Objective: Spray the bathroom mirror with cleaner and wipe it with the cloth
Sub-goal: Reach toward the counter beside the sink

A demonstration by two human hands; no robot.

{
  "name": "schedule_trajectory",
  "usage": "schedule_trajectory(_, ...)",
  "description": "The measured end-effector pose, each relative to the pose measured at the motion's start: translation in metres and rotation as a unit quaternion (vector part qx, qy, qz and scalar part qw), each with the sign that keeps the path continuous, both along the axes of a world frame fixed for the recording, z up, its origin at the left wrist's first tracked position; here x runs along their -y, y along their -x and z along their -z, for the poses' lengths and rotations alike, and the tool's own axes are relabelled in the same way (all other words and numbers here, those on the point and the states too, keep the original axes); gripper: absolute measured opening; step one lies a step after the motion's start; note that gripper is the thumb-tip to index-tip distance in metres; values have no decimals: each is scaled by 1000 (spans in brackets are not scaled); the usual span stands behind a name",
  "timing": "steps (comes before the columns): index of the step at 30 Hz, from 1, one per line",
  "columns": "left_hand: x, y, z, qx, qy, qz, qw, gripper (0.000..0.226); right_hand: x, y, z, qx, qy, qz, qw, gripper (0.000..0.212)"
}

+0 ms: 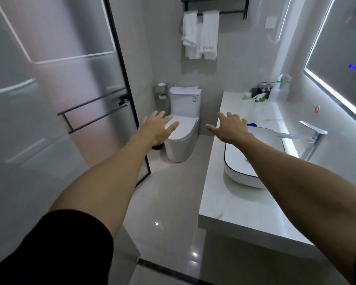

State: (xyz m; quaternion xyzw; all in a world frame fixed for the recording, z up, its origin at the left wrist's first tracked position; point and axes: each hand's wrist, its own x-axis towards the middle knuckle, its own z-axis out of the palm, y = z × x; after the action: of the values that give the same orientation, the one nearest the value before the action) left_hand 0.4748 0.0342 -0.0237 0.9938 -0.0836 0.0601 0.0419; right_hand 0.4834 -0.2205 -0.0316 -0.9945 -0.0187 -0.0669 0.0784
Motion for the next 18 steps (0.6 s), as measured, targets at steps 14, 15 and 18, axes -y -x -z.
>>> schedule_trajectory(14,-4,-201,19,9,14,60,998,61,-5,-164,21,16,15,52,998,73)
schedule_trajectory(15,-7,-219,20,20,17,74,997,61,-7,-177,21,17,16,65,998,73)
schedule_trajectory(18,-29,-275,22,46,43,115,991,61,-21,-214,26,17,45,81,996,73)
